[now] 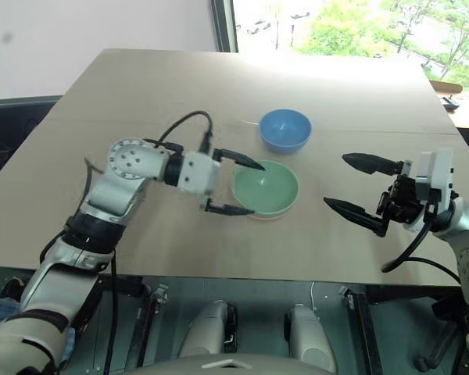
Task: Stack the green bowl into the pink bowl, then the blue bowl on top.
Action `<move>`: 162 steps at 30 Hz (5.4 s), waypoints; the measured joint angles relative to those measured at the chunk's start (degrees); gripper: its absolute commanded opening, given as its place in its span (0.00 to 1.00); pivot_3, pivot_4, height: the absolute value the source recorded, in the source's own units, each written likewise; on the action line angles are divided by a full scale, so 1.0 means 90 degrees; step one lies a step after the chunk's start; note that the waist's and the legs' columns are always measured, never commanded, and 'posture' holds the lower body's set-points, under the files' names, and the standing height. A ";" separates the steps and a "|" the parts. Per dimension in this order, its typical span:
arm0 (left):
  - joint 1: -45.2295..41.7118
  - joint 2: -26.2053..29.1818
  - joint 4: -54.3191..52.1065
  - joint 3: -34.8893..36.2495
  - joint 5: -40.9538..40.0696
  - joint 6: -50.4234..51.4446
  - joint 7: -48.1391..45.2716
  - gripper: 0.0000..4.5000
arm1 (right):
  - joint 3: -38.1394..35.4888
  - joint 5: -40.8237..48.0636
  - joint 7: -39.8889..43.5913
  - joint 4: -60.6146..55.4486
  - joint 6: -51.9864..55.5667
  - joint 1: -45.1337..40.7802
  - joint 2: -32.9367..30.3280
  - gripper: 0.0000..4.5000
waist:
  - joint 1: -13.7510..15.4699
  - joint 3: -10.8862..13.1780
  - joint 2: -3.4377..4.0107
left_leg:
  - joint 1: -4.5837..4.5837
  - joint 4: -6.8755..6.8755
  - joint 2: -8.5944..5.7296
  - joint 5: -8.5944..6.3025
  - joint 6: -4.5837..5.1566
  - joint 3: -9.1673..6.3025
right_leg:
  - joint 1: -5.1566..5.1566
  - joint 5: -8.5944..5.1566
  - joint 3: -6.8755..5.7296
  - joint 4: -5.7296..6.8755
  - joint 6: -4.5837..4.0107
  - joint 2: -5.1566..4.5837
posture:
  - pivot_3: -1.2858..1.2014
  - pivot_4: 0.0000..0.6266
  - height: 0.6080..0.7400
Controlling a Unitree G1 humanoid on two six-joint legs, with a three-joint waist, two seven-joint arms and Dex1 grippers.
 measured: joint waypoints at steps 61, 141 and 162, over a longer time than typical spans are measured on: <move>0.3915 -0.0091 -0.2729 0.3166 -0.1982 0.2871 0.3872 0.99 | 0.5632 -0.8377 -0.2790 1.0588 -0.4797 -0.7844 0.2571 1.00 | -0.0321 0.0008 0.0003 | -0.0001 -0.0030 0.0005 0.0016 -0.0030 0.0036 | -0.0030 0.0002 0.0017 0.0001 -0.0006 -0.0009 | 0.52 0.24 1.00; 0.1471 0.1250 -0.0209 0.2020 -0.1437 0.2570 0.0248 1.00 | 0.3371 -0.3654 0.1202 0.0431 0.0992 -0.3954 -0.0332 0.99 | -0.0123 0.0016 -0.0002 | -0.0006 -0.0025 0.0007 0.0002 -0.0006 0.0026 | -0.0030 -0.0001 0.0007 -0.0007 -0.0005 -0.0002 | 0.52 0.24 1.00; 0.3929 0.0825 -0.1133 0.3113 -0.1540 0.2014 0.1446 1.00 | -0.0620 -0.1208 0.1255 0.1123 -0.0498 0.0953 -0.0256 0.99 | -0.0131 0.0015 -0.0010 | 0.0011 -0.0019 0.0005 -0.0001 0.0000 0.0020 | -0.0005 0.0000 0.0008 -0.0006 -0.0003 -0.0005 | 0.52 0.24 1.00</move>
